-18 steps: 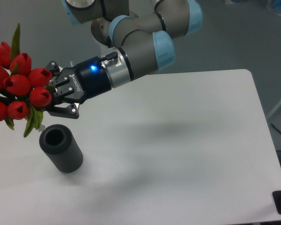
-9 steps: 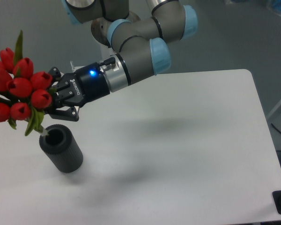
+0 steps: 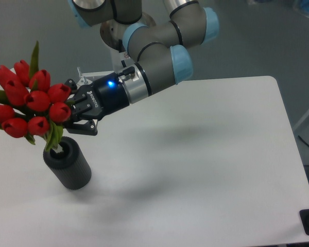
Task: Insert the flowers into the vase
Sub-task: 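Lower the tulip stems into the vase opening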
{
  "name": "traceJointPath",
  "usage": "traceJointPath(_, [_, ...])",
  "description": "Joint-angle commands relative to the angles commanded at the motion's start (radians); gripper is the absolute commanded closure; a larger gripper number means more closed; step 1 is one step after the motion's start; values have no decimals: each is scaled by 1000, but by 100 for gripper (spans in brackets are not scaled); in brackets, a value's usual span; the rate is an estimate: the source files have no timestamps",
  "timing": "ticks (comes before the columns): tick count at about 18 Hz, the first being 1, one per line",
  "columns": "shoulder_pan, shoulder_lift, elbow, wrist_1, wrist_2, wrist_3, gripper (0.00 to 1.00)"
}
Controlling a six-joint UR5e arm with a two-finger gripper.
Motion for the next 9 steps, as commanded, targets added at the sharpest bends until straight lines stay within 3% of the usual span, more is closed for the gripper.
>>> traceJointPath(9, [-5,-14,-12,3,2,72,99])
